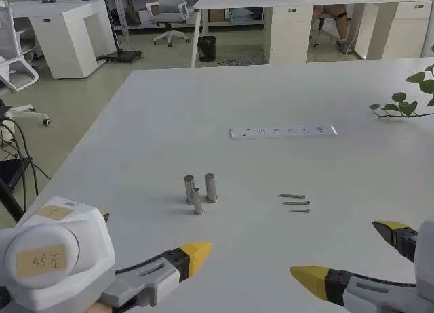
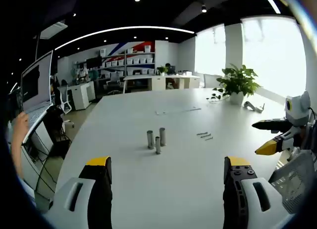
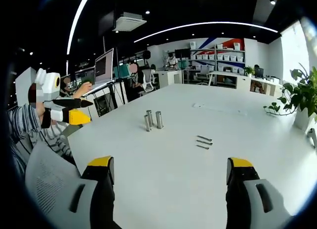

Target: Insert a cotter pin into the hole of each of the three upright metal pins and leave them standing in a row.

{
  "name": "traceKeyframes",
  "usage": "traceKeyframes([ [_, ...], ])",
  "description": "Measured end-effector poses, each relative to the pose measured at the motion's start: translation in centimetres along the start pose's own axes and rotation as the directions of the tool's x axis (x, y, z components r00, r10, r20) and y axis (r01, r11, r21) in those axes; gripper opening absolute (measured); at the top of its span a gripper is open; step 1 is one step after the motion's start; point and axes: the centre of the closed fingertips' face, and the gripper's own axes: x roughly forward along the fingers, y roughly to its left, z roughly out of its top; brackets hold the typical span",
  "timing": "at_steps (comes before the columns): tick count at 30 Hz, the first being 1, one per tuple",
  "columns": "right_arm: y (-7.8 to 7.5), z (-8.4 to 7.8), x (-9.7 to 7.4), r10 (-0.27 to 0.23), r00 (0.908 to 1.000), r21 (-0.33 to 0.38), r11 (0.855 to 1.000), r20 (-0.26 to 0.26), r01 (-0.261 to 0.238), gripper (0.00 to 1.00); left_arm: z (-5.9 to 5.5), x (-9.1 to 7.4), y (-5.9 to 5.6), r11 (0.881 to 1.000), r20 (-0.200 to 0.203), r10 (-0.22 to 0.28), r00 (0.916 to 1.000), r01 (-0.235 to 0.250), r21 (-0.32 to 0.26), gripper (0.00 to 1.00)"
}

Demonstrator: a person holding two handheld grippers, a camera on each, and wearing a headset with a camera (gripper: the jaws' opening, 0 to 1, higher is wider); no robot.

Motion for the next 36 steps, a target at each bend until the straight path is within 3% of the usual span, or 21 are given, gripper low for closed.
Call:
traceKeyframes([
  [36,-0.25,-0.21,-0.34,-0.010,0.9998,-0.009,1.000,-0.017,0.010,0.93,-0.11,-0.25,0.09,1.000,-0.003,0.003,1.0000,-0.003,0.002,0.91],
])
